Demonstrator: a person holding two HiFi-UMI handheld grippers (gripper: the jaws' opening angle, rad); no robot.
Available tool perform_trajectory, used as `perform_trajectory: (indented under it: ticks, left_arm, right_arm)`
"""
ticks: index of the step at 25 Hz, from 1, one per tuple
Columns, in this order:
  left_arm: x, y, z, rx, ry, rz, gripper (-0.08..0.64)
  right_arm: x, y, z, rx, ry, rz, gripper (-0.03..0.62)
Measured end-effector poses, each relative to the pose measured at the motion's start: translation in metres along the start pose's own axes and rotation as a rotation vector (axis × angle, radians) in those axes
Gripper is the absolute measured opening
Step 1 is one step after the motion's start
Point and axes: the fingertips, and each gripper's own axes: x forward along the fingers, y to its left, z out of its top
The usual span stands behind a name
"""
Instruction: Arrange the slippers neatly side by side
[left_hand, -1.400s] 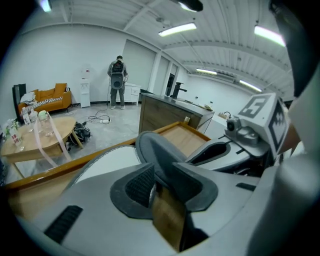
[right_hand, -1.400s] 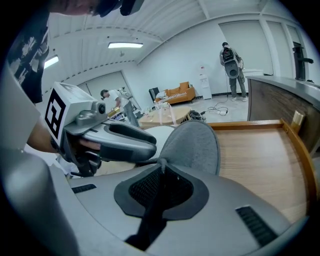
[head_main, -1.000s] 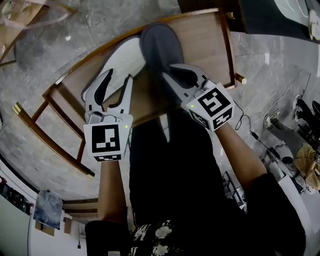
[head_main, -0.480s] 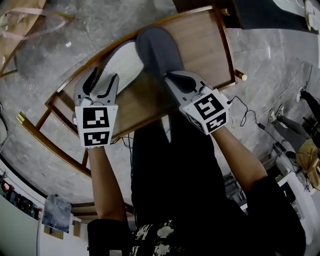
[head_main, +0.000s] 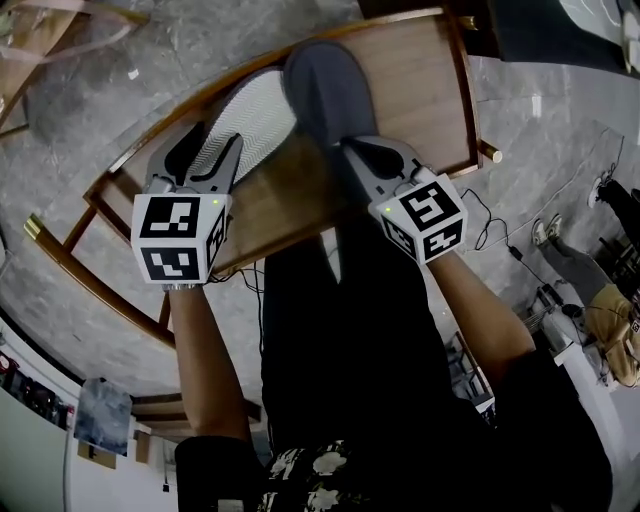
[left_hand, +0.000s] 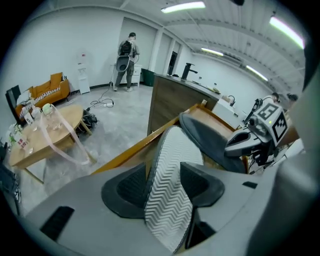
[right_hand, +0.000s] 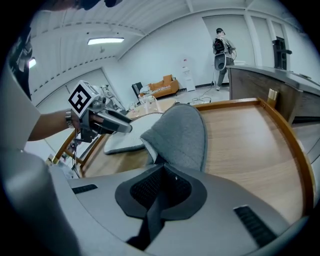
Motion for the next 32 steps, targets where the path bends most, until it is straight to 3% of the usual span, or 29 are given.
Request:
perform_trajectory:
  ticks: [4, 8, 14, 19, 24, 27, 32]
  left_arm:
    - [-0.005, -0.004, -0.004, -0.021, 0.012, -0.012, 0.168]
    - [-0.021, -0.010, -0.010, -0.042, 0.026, 0.012, 0.114]
    - [-0.040, -0.023, -0.023, -0.163, -0.001, 0.037, 0.071]
    - [-0.060, -0.033, -0.033, -0.215, -0.021, 0.074, 0.052]
    - [-0.079, -0.032, -0.040, -0.241, -0.042, 0.163, 0.043]
    - [-0.091, -0.021, -0.037, -0.282, -0.111, 0.259, 0.037]
    - [-0.102, -0.012, -0.039, -0.340, -0.174, 0.414, 0.035]
  right_arm:
    - [-0.003, 0.004, 0.009, -0.008, -0.016, -0.012, 0.000]
    - [-0.007, 0.022, 0.023, -0.023, -0.054, 0.035, 0.000]
    - [-0.006, 0.047, 0.027, -0.077, -0.053, 0.142, 0.000]
    - [0.002, 0.042, 0.014, -0.115, -0.015, 0.157, 0.000]
    - [0.009, 0.025, 0.003, -0.093, 0.024, 0.143, 0.000]
    - [0.007, 0.023, 0.003, -0.106, 0.023, 0.152, 0.000]
    - [-0.006, 0.041, 0.005, -0.125, 0.020, 0.244, 0.000]
